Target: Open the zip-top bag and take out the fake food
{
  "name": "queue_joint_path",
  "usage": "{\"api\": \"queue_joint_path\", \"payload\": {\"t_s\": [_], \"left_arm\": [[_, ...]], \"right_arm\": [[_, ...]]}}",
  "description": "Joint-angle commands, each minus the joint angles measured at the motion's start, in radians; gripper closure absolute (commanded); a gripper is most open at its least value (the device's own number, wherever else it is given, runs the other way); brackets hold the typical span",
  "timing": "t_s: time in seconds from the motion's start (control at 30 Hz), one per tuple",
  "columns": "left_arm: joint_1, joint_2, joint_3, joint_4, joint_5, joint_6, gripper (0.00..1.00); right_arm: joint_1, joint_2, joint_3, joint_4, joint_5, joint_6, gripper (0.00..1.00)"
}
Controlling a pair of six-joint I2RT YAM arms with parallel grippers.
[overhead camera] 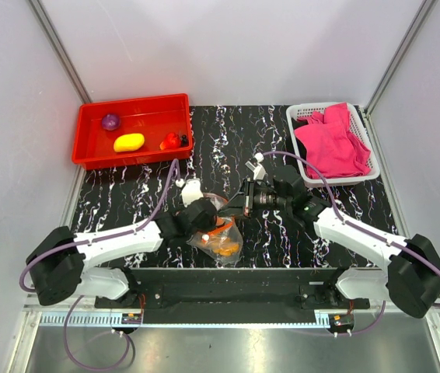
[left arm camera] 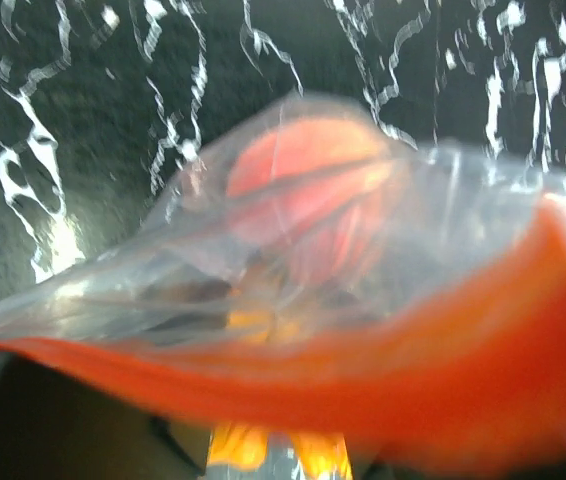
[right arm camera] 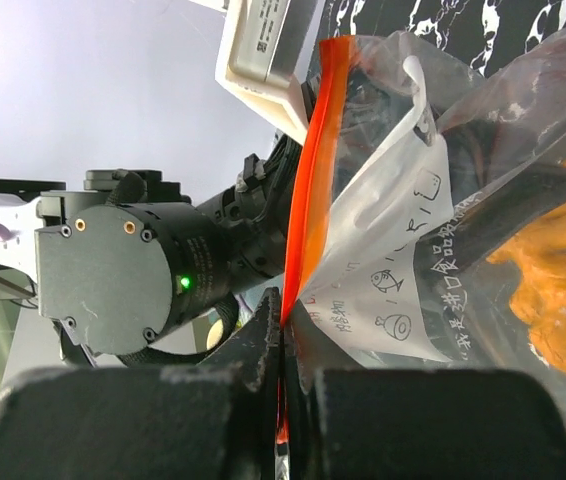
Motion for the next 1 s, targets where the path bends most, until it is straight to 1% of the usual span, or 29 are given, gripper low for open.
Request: {"api": "queue_joint_path", "payload": {"t_s": [0.0,0.17,0.3,0.4,0.43,0.47,0.57,0.67,0.87,0.97], "left_arm": [[0.004,-0.070,-0.008,-0.021,0.103,0.037,0.58],[0.004,0.013,0.029,-0.033,0.161,0.076,0.68],[0.005,0.087,0.055,-0.042,0.183,0.079,0.68],[0.004,0.148,0.095,-0.082,0.184,0.082,0.69],[0.004,0.160,0.101,-0.090,0.175,0.085,0.67],[0.004,0.174,0.104,-0.096,0.168,0.082,0.60],[0.004,0.180,0.097,-0.093,0.138,0.079,0.54],[0.004,0.199,0.091,-0.064,0.134,0.077,0.52],[0.005,0.249,0.068,0.050,0.154,0.051,0.47],[0.007,0.297,0.066,0.085,0.181,0.048,0.40]], "right_arm": [[0.006,-0.049,0.016,-0.017,-0.008,-0.040,1.00],[0.006,-0.046,0.018,-0.018,-0.006,-0.045,1.00],[0.006,-0.051,0.016,-0.032,0.000,-0.054,1.00],[0.005,-0.049,0.013,-0.034,0.003,-0.057,1.00],[0.006,-0.048,0.010,-0.034,0.003,-0.059,1.00],[0.006,-0.046,0.010,-0.034,0.003,-0.060,1.00],[0.006,-0.042,0.007,-0.034,0.003,-0.065,1.00],[0.006,-0.035,0.009,-0.032,0.001,-0.066,1.00],[0.006,-0.022,0.012,-0.027,-0.003,-0.068,1.00],[0.006,-0.022,0.010,-0.027,-0.003,-0.068,1.00]]}}
